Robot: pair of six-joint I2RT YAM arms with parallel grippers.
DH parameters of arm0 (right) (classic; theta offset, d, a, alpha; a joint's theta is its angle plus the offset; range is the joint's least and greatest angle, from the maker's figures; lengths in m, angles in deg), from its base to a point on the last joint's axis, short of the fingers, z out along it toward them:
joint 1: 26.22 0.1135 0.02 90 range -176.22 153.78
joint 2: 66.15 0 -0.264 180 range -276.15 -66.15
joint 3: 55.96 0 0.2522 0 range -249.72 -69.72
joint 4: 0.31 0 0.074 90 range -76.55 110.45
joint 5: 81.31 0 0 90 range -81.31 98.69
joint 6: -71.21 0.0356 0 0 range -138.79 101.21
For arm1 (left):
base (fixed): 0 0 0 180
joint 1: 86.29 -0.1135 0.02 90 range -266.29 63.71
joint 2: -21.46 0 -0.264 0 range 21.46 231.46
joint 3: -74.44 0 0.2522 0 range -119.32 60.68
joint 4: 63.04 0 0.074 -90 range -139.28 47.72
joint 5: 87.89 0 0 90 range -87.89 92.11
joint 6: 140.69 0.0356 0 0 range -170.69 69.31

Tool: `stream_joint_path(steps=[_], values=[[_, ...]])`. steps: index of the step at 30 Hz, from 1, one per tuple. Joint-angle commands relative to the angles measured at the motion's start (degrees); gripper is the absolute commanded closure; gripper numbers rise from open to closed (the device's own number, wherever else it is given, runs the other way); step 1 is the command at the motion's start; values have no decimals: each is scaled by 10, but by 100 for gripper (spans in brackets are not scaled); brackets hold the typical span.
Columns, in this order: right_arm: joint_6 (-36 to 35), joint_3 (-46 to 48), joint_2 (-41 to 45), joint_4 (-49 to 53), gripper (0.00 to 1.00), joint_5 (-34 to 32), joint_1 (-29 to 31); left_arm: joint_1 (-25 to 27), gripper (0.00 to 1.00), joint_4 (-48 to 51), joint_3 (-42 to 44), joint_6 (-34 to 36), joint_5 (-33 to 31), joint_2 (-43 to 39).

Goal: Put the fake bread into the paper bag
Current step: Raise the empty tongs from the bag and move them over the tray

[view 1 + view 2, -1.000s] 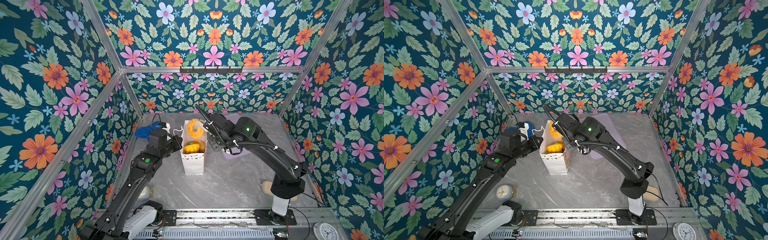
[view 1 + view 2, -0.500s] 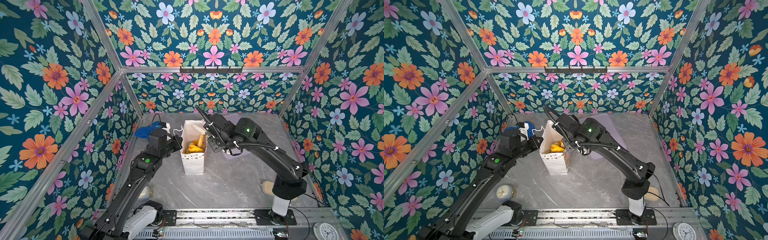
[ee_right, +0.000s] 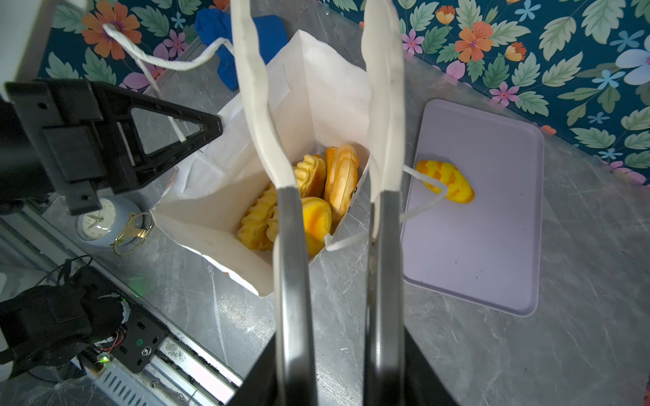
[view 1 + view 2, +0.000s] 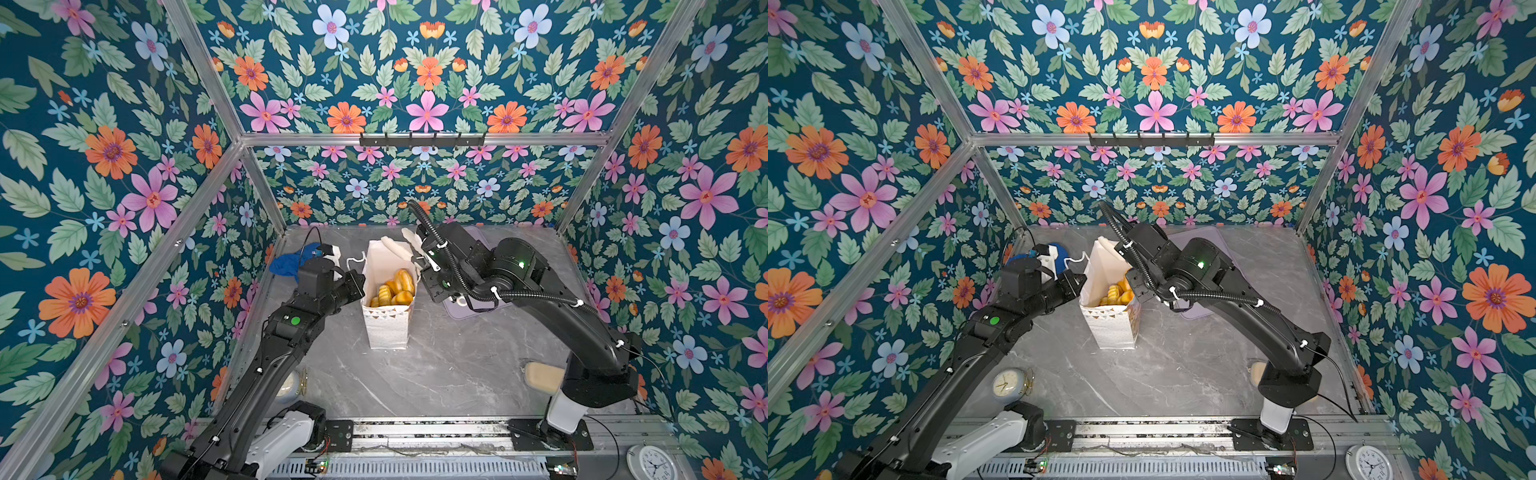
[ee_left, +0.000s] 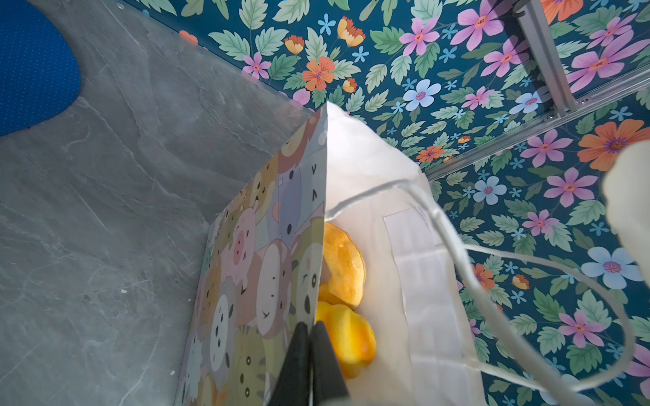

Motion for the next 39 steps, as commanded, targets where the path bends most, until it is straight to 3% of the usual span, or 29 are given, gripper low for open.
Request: stream_joint_path(steps=[1,9,17,29,39], values=[[-2,14,19,-44,59,-14,0,-1,92,-10,-1,0,3,-2],[9,81,91,-99,60,-35,-12,-1,92,-9,0,0,3,-4],[56,205,188,-170,60,38,-90,-1,92,-9,-3,0,4,-2],[87,313,249,-201,60,75,-165,-1,92,-9,-2,0,2,-5],[153,488,296,-293,61,245,-305,-1,92,-10,-2,-1,5,0]])
